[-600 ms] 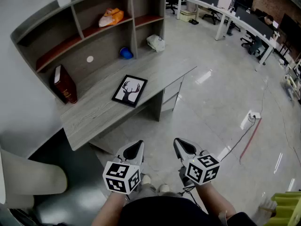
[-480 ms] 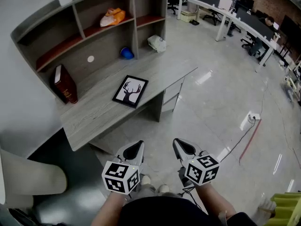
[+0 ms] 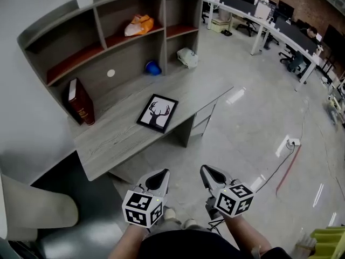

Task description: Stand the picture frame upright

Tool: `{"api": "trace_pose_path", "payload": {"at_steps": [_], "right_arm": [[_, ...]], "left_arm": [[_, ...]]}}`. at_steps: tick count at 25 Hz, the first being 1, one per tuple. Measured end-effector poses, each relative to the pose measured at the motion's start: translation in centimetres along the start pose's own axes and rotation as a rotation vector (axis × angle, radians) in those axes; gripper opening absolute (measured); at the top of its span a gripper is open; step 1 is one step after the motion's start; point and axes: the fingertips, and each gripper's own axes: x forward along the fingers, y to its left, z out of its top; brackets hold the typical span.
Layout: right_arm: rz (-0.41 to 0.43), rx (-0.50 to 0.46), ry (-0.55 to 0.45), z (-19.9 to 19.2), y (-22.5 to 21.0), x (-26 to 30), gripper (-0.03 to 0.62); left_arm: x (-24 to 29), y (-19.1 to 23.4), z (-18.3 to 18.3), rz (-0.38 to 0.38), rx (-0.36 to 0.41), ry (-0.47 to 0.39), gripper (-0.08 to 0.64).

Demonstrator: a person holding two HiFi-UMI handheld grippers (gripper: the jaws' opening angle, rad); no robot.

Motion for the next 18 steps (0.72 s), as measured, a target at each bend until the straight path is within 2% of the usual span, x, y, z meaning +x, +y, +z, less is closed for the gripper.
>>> {"api": "trace_pose_path", "payload": {"at_steps": [3,9,18], "right_arm": [[-0.007,-0.006,0.012,-0.2,0.5,1.1,0.0],[0.002,0.025,0.034,-0.9,1.9,3.2,0.0],[-0.039,0.018,0.051,-1.3,2.3,5.4,0.0]], "left_arm": [[-0.1,1.3,-0.2,0.004,0.017,0.015,-0.003],[-0.5,3.3,-0.8,-0.045,0.038,0.056,-0.003],[-0.5,6.1,-1.3,-0.016,0.077,0.066,-0.003]]}}
